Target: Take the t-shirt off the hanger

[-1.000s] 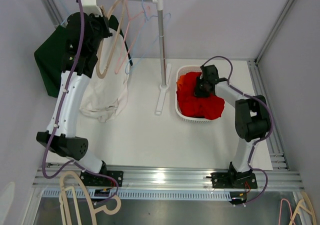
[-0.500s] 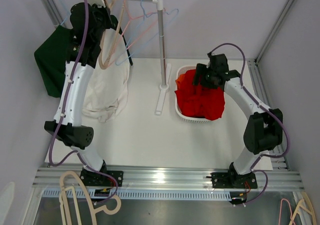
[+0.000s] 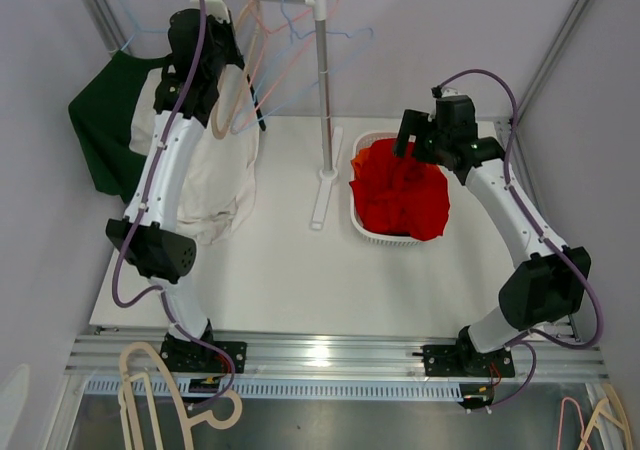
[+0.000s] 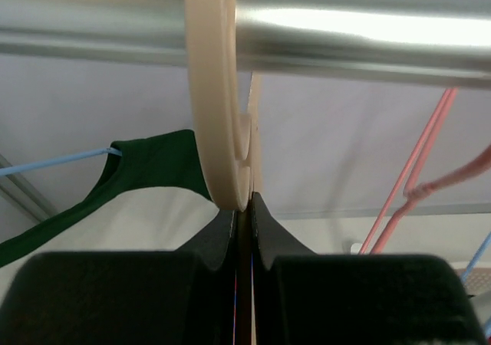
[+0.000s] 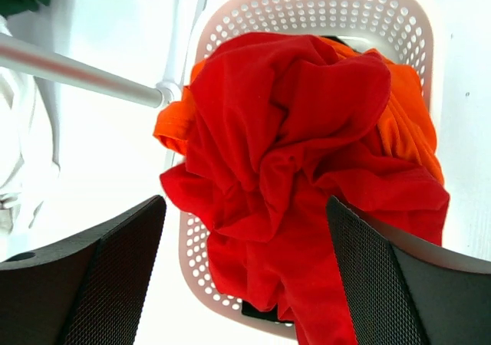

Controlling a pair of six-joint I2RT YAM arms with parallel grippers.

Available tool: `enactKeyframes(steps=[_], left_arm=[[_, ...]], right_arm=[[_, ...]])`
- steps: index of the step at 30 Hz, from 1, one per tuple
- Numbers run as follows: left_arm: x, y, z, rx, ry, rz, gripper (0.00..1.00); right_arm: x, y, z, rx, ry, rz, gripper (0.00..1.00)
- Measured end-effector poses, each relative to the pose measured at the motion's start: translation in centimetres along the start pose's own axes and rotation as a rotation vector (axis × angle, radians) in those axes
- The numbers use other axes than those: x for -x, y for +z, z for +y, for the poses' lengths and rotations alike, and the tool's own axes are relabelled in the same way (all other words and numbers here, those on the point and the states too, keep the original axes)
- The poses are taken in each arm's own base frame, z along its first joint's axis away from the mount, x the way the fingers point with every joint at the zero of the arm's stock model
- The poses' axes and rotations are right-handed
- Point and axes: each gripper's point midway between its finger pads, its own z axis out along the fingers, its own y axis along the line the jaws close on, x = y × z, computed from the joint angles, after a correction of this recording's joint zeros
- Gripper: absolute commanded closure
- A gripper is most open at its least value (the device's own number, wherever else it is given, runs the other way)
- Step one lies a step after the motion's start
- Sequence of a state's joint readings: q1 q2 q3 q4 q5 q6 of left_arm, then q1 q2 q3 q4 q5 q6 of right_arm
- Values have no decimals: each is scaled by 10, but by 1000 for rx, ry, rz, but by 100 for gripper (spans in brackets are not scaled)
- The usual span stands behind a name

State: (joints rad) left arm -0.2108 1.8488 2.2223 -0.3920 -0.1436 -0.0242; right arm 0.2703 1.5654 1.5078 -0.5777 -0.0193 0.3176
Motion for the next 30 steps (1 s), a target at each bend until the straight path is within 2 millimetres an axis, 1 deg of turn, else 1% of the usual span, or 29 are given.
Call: enactKeyframes(steps=[1,2,4,5,8,12,13,14,15,16,17,18,19,20,21,22,23,26,28,30], left_arm=[[-3,3,0,0,2,2,96],[-4,5,-1,-1,4,1,88],[-3,6,-1,-2,7,-2,79],[-3,6,-1,-2,9,-2,70],[-4,6,-1,-5,8,0,69],[-4,6,-1,-6,17,0,67],[-4,6,-1,-6,22,0,64],[-4,6,-1,-5,26,1,56],[-4,6,0,-5,33,0,53],[-4,6,0,-5,38,0,44],[-4,6,0,-5,46,0,31],[-4,6,1,-2,53,0,29],[-4,6,2,2,57,0,23],[-4,6,3,4,59,0,13],[-3,5,4,8,63,-1,9],[-3,5,4,10,68,-2,2],[-2,5,5,12,70,-3,0],[4,0,7,20,68,-14,1],[11,-7,8,23,67,-26,0],[18,-18,10,23,70,-37,1]], right_arm=[[2,-3,1,3,0,-7,10],[4,-7,2,7,0,-17,10],[9,-13,4,13,0,-35,10],[11,-16,4,16,-1,-42,10],[14,-21,6,23,-1,-56,10],[14,-21,8,36,-1,-56,10],[14,-21,8,38,-1,-54,10],[13,-21,9,41,-1,-51,10],[12,-21,9,43,-1,-49,10],[12,-21,10,47,-1,-47,10],[11,-21,10,51,-1,-46,10],[11,-21,11,53,0,-45,10],[11,-21,11,56,0,-45,10],[10,-21,12,60,1,-43,10],[10,-21,12,63,1,-42,10],[10,-21,13,66,1,-41,10],[10,-21,13,69,1,-40,10],[9,-21,15,76,1,-37,10],[8,-21,16,83,0,-34,10],[9,-22,17,88,0,-33,10]])
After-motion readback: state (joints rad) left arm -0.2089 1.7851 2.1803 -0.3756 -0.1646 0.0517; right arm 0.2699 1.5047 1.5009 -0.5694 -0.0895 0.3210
